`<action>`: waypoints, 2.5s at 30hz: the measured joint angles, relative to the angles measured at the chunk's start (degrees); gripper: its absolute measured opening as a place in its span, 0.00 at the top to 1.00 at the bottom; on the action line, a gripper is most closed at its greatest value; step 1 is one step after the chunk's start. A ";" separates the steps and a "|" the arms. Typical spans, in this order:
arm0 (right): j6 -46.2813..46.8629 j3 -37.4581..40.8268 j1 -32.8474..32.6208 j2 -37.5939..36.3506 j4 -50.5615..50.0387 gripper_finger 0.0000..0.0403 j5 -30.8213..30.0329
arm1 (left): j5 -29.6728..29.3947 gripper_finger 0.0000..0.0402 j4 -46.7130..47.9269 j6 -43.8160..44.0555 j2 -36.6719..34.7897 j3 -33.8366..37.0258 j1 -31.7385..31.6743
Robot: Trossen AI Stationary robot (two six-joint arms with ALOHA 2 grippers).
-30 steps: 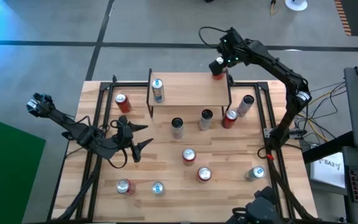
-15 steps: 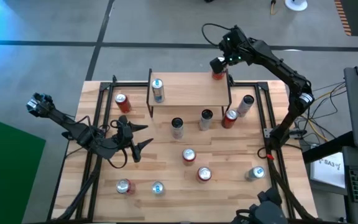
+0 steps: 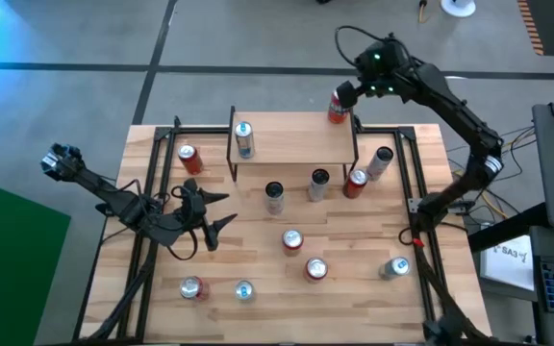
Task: Place canned beverage on shelf
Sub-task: Put the left white pink soda can on the shelf
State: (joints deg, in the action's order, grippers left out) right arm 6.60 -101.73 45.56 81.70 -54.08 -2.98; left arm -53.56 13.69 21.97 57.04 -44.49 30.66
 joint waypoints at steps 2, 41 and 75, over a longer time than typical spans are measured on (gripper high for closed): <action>0.82 0.00 -1.50 -2.31 0.00 0.12 0.00 | -0.02 0.35 0.00 0.00 0.00 0.02 -0.05; 26.37 35.44 -51.30 -23.96 -4.30 0.17 0.11 | 0.09 0.35 -0.08 -0.32 0.00 0.07 -0.03; 20.79 55.10 -60.31 -24.99 29.36 0.18 -1.59 | 5.09 0.35 -19.69 -9.48 18.24 -0.72 -3.45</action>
State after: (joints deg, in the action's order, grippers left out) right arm 27.39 -46.63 -14.74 56.71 -24.72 -4.58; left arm -48.47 -5.99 12.49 75.28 -45.21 27.21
